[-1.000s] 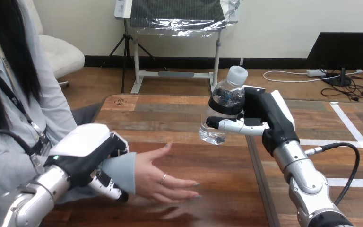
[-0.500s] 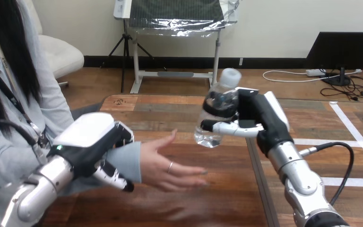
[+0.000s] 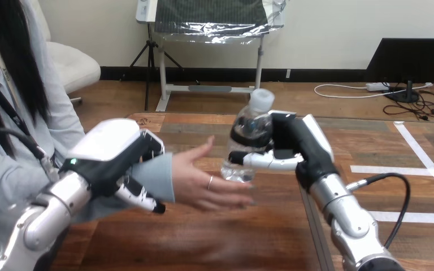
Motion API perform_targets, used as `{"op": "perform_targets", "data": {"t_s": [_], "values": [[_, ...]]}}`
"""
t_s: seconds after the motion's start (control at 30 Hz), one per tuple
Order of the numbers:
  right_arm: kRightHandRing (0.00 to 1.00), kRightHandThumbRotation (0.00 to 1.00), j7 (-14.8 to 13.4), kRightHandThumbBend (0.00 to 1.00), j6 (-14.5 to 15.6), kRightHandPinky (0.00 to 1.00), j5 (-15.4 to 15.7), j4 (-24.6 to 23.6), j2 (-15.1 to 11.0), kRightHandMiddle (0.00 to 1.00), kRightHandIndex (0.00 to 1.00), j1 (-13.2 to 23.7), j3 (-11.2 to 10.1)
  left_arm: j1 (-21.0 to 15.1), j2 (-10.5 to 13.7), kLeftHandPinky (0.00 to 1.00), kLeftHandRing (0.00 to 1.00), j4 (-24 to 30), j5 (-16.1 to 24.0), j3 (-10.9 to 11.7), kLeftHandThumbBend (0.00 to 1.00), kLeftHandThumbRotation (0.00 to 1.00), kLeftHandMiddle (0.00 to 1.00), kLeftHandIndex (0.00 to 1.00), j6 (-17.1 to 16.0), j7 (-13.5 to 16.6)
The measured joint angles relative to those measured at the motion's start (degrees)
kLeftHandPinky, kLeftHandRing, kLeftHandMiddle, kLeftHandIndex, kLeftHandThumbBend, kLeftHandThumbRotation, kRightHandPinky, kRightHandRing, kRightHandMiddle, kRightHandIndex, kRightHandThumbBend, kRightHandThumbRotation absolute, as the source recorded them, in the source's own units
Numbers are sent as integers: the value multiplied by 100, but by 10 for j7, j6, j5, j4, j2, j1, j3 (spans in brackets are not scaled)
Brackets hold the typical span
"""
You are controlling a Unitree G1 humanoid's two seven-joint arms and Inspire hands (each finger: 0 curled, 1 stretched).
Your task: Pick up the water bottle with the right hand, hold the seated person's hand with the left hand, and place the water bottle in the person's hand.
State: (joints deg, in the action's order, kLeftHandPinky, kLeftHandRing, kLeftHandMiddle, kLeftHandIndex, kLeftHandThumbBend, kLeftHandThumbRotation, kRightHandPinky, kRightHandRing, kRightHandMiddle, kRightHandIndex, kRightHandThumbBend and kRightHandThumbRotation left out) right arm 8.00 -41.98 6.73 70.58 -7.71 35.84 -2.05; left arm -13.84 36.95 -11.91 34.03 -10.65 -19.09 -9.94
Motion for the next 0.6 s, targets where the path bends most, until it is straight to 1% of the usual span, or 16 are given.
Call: {"op": "perform_targets", "data": {"t_s": [0.23, 0.33, 0.6], "values": [[34, 0, 1, 84, -7, 30, 5, 0, 8, 41, 47, -11, 10, -13, -3, 21, 26, 0, 0, 0, 86, 0, 33, 34, 1, 0], [34, 0, 6, 85, -10, 30, 6, -2, 11, 41, 46, -17, 15, -18, -5, 21, 27, 0, 0, 0, 86, 0, 33, 34, 1, 0], [33, 0, 14, 85, -14, 29, 6, -7, 16, 40, 46, -36, 20, -23, -12, 22, 27, -2, 0, 0, 86, 0, 33, 35, 1, 0]]}}
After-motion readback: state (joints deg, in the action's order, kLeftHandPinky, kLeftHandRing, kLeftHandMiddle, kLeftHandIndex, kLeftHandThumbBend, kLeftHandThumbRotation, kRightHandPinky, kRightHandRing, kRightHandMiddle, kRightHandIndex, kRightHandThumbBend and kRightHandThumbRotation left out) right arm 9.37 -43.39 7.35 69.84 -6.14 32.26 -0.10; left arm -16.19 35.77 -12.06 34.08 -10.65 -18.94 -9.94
